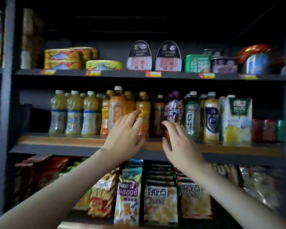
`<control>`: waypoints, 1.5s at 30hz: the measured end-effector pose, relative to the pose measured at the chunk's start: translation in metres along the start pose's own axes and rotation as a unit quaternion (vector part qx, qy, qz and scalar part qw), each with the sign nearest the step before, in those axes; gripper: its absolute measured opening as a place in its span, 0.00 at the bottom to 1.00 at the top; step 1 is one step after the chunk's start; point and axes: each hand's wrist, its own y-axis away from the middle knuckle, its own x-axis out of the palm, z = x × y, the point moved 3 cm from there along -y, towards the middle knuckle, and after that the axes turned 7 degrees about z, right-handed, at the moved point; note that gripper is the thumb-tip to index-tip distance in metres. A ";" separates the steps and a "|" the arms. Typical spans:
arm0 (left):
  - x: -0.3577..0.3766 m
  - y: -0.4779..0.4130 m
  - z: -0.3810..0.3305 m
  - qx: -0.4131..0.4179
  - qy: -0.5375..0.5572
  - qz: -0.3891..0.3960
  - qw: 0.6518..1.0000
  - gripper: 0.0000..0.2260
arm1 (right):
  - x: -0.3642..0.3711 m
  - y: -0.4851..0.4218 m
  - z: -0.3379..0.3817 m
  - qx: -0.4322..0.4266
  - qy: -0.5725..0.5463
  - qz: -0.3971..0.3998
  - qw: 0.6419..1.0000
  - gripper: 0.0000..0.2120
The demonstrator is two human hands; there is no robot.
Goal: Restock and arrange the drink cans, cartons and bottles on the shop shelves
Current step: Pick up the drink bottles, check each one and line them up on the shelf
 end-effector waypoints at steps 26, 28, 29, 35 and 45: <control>0.102 -0.125 0.076 0.024 -0.295 0.120 0.948 0.44 | 0.140 -0.235 -0.107 0.167 0.161 0.153 0.961 0.37; 0.102 -0.125 0.075 0.021 -0.302 0.126 0.945 0.44 | 0.145 -0.237 -0.110 0.181 0.159 0.170 0.956 0.35; 0.102 -0.124 0.075 0.019 -0.304 0.127 0.944 0.44 | 0.146 -0.237 -0.111 0.188 0.155 0.182 0.953 0.34; 0.097 -0.130 0.076 0.021 -0.305 0.157 0.939 0.45 | 0.145 -0.251 -0.115 0.150 0.322 0.199 0.913 0.32; 0.098 -0.130 0.078 0.034 -0.294 0.159 0.942 0.45 | 0.132 -0.274 -0.122 0.137 0.450 0.256 0.844 0.25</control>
